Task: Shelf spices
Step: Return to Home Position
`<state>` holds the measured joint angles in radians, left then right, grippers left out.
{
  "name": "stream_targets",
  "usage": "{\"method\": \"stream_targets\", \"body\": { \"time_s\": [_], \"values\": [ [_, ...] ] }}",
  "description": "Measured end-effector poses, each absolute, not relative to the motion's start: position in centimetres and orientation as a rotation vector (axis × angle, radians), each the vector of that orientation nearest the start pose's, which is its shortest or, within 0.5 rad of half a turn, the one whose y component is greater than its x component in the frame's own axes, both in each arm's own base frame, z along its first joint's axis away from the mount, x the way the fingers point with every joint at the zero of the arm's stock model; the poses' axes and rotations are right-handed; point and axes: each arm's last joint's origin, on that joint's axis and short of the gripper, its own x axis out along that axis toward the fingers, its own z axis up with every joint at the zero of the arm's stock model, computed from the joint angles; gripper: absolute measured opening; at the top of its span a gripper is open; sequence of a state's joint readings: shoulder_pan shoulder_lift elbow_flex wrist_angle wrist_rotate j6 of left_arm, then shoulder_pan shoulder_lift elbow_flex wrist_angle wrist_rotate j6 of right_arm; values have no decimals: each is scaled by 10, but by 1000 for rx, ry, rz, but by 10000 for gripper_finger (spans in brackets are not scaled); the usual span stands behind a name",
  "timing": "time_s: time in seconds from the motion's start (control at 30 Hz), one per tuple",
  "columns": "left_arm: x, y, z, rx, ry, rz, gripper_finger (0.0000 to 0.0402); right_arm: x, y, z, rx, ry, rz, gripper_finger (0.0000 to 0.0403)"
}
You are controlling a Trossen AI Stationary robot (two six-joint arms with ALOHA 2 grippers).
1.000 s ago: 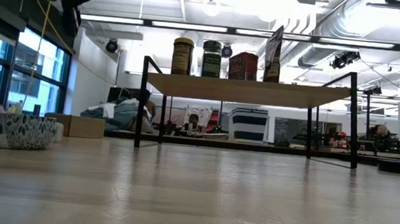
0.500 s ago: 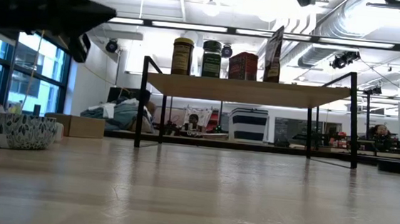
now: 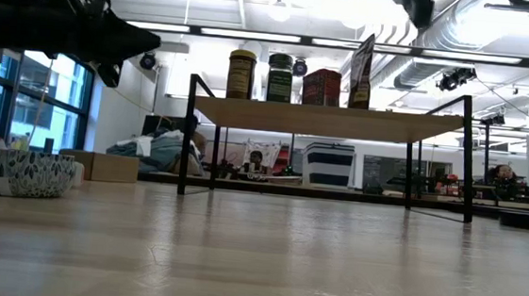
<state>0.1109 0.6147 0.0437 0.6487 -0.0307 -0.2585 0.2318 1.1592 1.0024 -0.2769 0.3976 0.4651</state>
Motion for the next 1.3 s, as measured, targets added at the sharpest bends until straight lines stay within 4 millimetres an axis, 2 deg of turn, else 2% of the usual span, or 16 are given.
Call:
{"method": "stream_targets", "body": {
  "time_s": [0.1, 0.17, 0.27, 0.33, 0.53, 0.67, 0.83, 1.03, 1.3],
  "values": [
    [138, 22, 181, -250, -94, 127, 0, 232, 47, 292, 439, 281, -242, 0],
    [137, 25, 181, -246, -96, 142, 0, 221, 46, 273, 489, 161, -209, 0],
    [136, 29, 182, -225, -104, 175, 0, 207, 37, 256, 437, -36, -170, 0],
    [136, 31, 182, -203, -106, 202, 0, 202, 26, 245, 380, -91, -187, 0],
    [135, 37, 179, -117, -71, 280, 0, 203, -8, 209, 247, 168, -106, 0],
    [134, 38, 172, -92, 2, 273, 0, 199, -27, 196, 211, 300, -120, 0],
    [131, 39, 158, -100, 69, 290, 0, 191, -37, 186, 206, 231, -110, 0],
    [130, 43, 161, -56, 39, 340, 0, 176, -29, 177, 269, 13, -70, 0],
    [129, 47, 163, -19, 32, 368, 0, 161, -15, 156, 176, 3, -104, 0]
  ]
}}
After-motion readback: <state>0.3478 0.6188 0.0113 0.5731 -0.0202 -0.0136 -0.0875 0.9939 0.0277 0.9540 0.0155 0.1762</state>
